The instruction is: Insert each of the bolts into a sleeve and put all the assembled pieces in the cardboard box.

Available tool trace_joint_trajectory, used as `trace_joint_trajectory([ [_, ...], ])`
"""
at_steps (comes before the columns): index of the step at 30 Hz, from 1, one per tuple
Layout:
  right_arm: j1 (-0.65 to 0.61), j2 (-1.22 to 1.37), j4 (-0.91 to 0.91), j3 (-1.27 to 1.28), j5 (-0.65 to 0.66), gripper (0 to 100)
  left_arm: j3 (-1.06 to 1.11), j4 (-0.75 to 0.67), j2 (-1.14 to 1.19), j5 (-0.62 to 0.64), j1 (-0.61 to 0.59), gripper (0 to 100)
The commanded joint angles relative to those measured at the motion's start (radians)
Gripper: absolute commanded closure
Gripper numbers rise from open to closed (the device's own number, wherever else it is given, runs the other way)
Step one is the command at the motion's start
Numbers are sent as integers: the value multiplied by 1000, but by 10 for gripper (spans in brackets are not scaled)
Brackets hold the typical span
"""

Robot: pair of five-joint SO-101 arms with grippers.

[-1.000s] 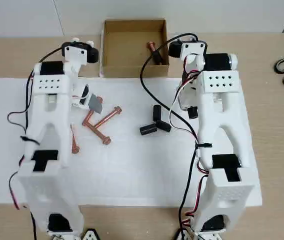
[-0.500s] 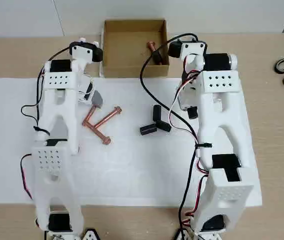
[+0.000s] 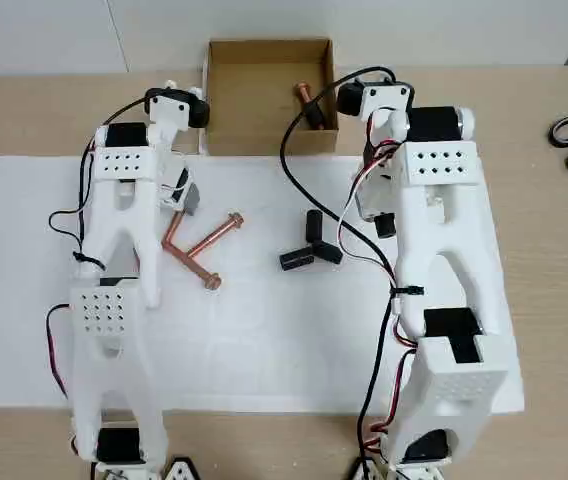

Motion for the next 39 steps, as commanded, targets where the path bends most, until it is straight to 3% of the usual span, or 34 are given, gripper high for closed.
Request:
trace_joint_trajectory([
  [1, -4, -67, 13, -3, -12, 995, -31, -5, -3, -5, -2, 897],
  [4, -4, -67, 13, -3, -12, 995, -31, 2, -8, -6, 9, 997],
  [13, -4, -70, 13, -3, -14, 995, -245, 193, -11, -2, 55, 994],
  [23, -1, -71, 13, -3, -9, 995, -289, 196, -60, 94, 57, 995],
  [28, -2, -71, 13, -3, -8, 995, -76, 196, -278, 114, 72, 995],
  [39, -4, -71, 12, -3, -12, 995, 696, 193, -865, 106, 150, 995],
])
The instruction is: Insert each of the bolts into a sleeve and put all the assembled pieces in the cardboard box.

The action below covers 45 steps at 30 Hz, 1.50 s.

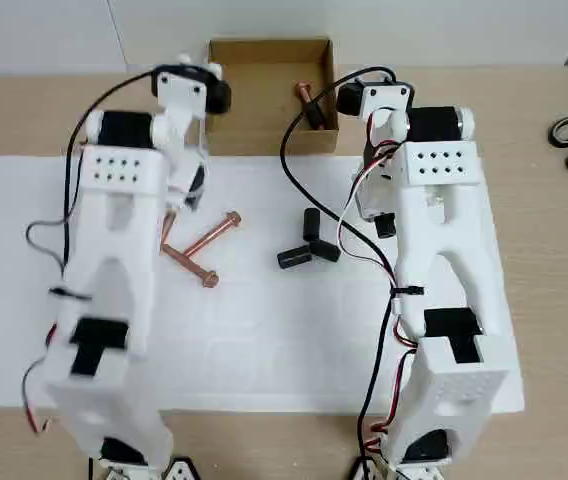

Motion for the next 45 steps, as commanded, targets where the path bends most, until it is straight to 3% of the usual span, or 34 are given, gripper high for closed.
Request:
trace_joint_trajectory([
  [1, -4, -71, 12, -3, -12, 995, 232, 15, -161, -9, 17, 995],
  [4, -4, -71, 12, -3, -12, 995, 378, 6, -173, -84, 18, 995],
  [17, -5, -71, 15, -3, -14, 995, 753, -374, -170, -86, 95, 995],
  [23, -5, -71, 15, -3, -14, 995, 808, -402, -170, -58, 130, 987],
  [31, -5, -71, 15, -3, -14, 995, 825, -402, -169, -52, 126, 871],
  [36, -5, -71, 15, -3, -14, 995, 826, -404, -169, -52, 127, 883],
  [42, -5, -71, 15, -3, -14, 995, 877, -473, -169, -52, 129, 987],
  [45, -5, -71, 15, -3, -14, 995, 886, -471, -170, -52, 129, 994],
])
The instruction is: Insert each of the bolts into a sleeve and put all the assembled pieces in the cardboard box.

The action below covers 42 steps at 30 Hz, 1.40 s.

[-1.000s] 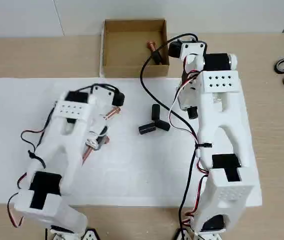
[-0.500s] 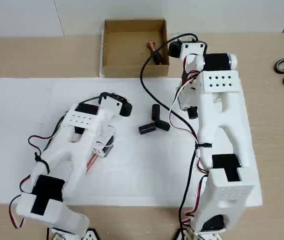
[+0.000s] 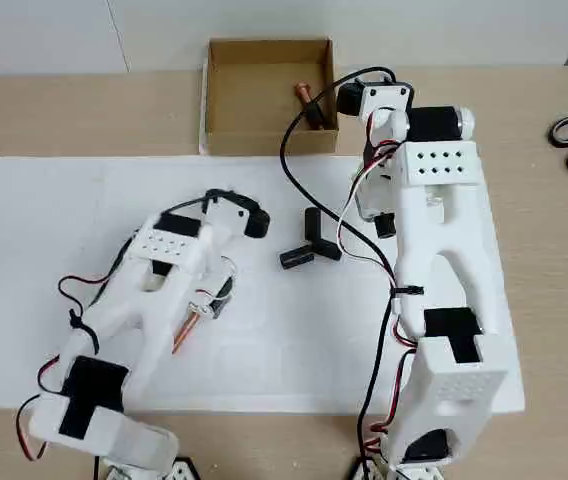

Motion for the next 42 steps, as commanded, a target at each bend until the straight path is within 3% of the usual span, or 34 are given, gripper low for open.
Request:
trace_joint_trajectory([
  [1, -5, -71, 15, -3, -14, 995, 8, -20, -6, -2, 2, 994],
  [15, -5, -84, 15, -9, -12, 995, -358, 272, -12, -2, -6, 994],
  [23, -2, -349, 10, -9, -8, 995, -610, 416, -141, -2, -84, 994],
  [36, -4, -748, 13, -3, -8, 995, -618, 462, -505, 89, -379, 994],
  [42, -2, -923, 12, -3, -5, 995, -503, 457, -617, 92, -327, 994],
])
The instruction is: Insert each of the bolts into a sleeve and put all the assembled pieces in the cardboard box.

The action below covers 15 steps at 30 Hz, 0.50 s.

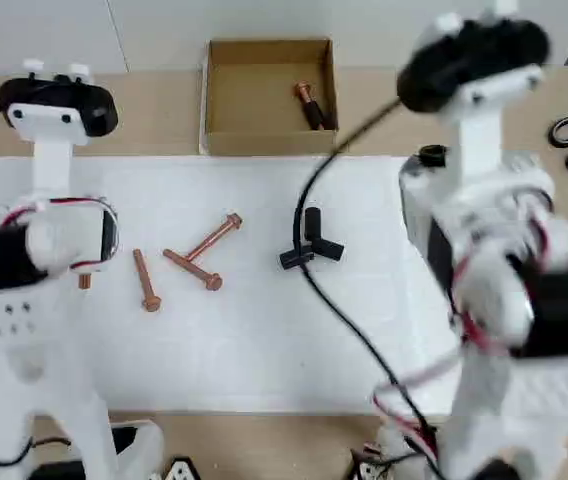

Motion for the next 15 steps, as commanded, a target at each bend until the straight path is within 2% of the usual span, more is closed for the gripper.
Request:
trace_joint_trajectory([
  [1, -2, -107, 10, -3, -5, 995, 84, 11, -75, 12, 63, 994],
  [4, -4, -160, 12, -2, -8, 995, 176, -29, -106, 81, 153, 994],
  [9, -5, -245, 7, 126, -17, 995, 232, -255, -161, 304, 224, 994],
  [15, -4, -390, -21, 373, -153, 995, 237, -408, -206, 370, 356, 994],
])
